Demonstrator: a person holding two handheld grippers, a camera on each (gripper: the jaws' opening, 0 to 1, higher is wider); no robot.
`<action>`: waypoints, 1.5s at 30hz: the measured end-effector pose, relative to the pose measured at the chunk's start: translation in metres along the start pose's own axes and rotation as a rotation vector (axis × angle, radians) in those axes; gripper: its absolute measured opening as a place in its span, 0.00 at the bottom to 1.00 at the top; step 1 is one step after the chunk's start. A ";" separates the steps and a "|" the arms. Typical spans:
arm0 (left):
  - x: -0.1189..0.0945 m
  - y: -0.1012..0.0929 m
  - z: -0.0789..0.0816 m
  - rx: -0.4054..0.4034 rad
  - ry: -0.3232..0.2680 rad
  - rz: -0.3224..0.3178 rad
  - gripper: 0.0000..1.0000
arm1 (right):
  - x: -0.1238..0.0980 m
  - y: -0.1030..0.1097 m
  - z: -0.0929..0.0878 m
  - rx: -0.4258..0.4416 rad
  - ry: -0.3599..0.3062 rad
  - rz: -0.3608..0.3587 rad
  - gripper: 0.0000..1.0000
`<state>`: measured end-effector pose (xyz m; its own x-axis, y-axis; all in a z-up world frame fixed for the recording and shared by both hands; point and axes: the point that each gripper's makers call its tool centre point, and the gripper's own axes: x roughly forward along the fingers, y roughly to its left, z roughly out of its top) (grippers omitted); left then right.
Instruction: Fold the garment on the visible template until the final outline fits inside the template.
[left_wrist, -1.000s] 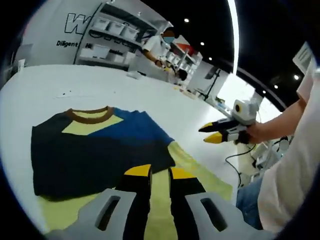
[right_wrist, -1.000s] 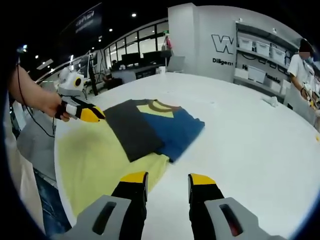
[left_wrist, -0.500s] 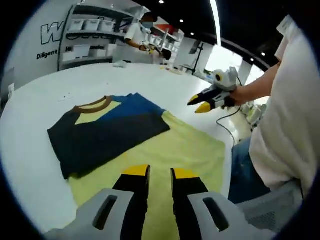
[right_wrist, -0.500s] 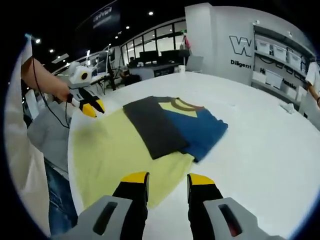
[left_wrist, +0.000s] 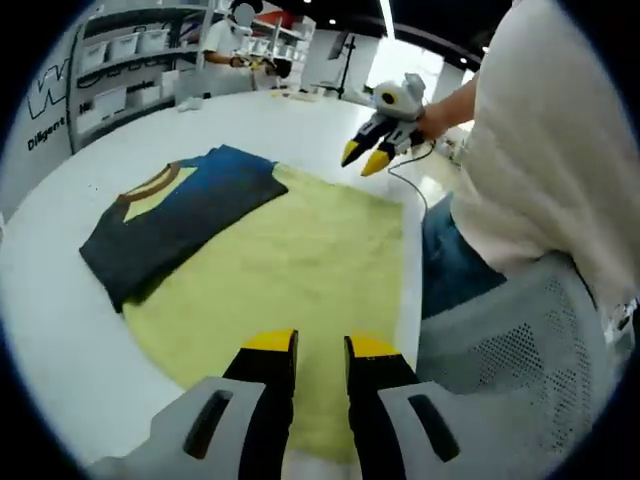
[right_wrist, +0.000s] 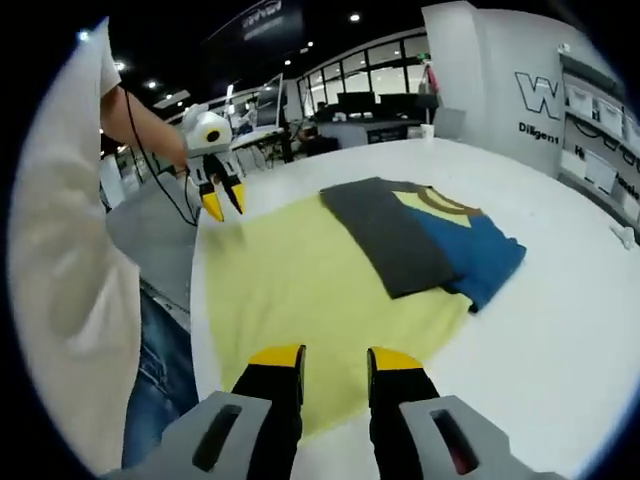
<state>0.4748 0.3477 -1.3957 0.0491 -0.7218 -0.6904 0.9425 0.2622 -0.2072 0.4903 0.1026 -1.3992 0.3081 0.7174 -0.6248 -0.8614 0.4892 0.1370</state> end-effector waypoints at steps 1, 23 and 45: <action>-0.001 -0.004 -0.006 0.007 0.017 -0.012 0.16 | 0.000 0.004 -0.002 -0.008 0.007 0.012 0.19; -0.010 -0.017 -0.066 0.155 0.207 -0.050 0.20 | -0.007 0.062 -0.056 -0.180 0.176 0.185 0.18; -0.007 -0.007 -0.078 0.172 0.242 -0.009 0.03 | -0.010 0.054 -0.071 -0.283 0.226 0.136 0.01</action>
<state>0.4424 0.4009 -1.4431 -0.0203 -0.5443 -0.8386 0.9857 0.1294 -0.1078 0.4126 0.0868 -1.4401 0.1140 0.6233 -0.7736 -0.9753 0.2187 0.0324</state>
